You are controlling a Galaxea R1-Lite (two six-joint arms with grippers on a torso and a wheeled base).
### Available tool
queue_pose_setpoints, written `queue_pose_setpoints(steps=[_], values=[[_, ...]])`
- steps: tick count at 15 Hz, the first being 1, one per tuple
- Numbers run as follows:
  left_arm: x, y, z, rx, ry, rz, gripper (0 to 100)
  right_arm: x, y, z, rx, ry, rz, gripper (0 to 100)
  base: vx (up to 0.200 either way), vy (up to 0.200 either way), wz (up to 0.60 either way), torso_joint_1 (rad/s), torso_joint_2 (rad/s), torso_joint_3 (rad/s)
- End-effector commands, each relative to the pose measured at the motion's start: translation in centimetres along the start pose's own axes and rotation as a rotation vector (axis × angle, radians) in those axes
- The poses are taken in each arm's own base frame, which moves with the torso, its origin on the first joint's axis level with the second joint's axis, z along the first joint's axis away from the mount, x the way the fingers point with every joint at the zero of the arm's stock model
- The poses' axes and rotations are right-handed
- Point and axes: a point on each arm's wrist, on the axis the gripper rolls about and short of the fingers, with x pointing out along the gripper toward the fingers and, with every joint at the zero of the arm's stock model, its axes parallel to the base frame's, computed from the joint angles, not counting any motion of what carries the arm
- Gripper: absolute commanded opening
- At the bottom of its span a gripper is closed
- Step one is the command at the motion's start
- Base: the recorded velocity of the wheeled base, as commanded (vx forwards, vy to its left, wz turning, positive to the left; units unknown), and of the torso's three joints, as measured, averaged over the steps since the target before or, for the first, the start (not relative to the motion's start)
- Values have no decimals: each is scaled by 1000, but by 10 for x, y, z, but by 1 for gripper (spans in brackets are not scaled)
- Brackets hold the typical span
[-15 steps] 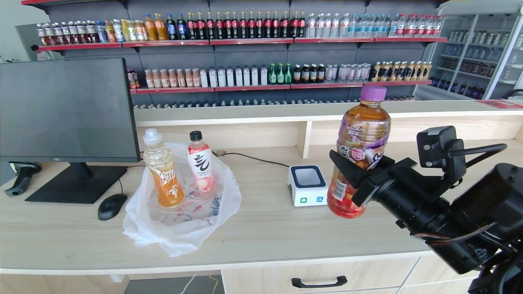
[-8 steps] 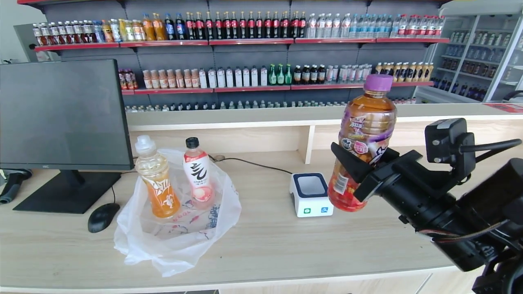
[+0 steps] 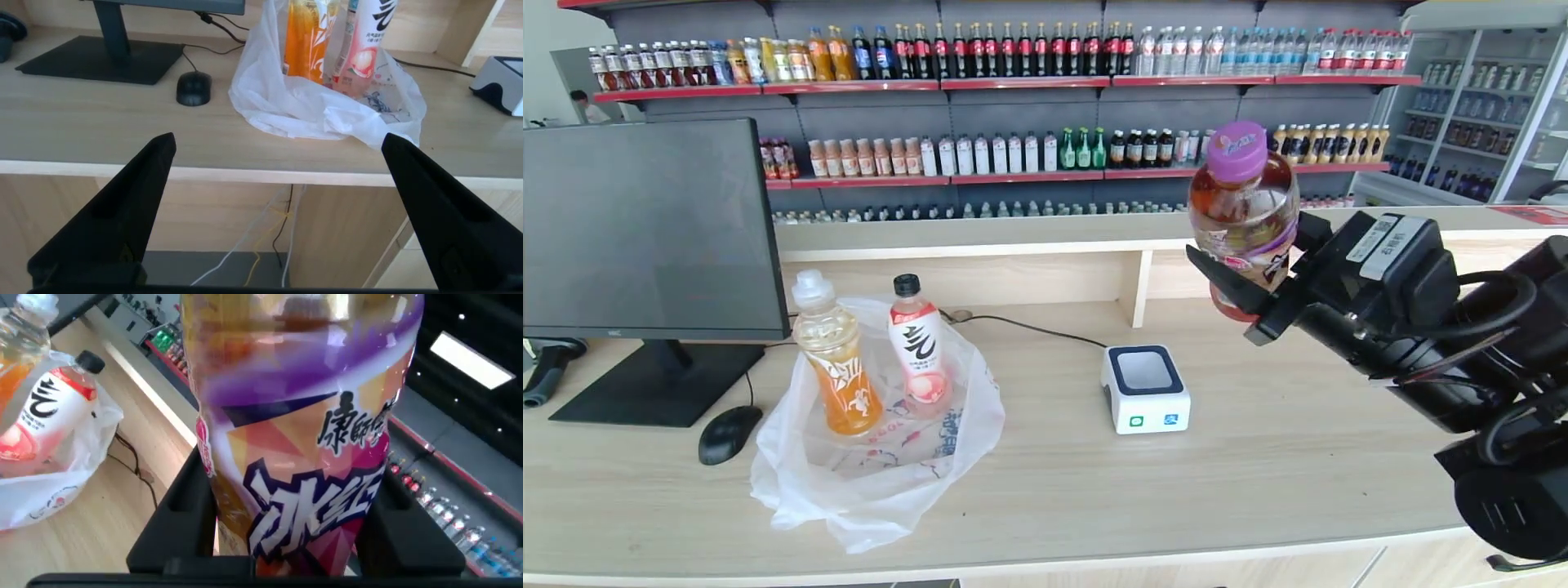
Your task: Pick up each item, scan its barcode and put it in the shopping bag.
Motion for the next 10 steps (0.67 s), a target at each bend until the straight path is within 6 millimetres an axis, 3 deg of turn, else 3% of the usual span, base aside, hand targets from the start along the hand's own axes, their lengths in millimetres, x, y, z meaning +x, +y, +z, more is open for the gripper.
queue_pose_setpoints(steps=[1,6,10], values=[[0,0,0,0,0,1,100,6,13,-29,-141,3,99,0,0,0,0,0,0,0],[0,0,0,0,0,1,100,22,59,-47,-278,-28,224,0,0,0,0,0,0,0],[0,0,0,0,0,1,100,31,70,-59,-319,-120,298,0,0,0,0,0,0,0]])
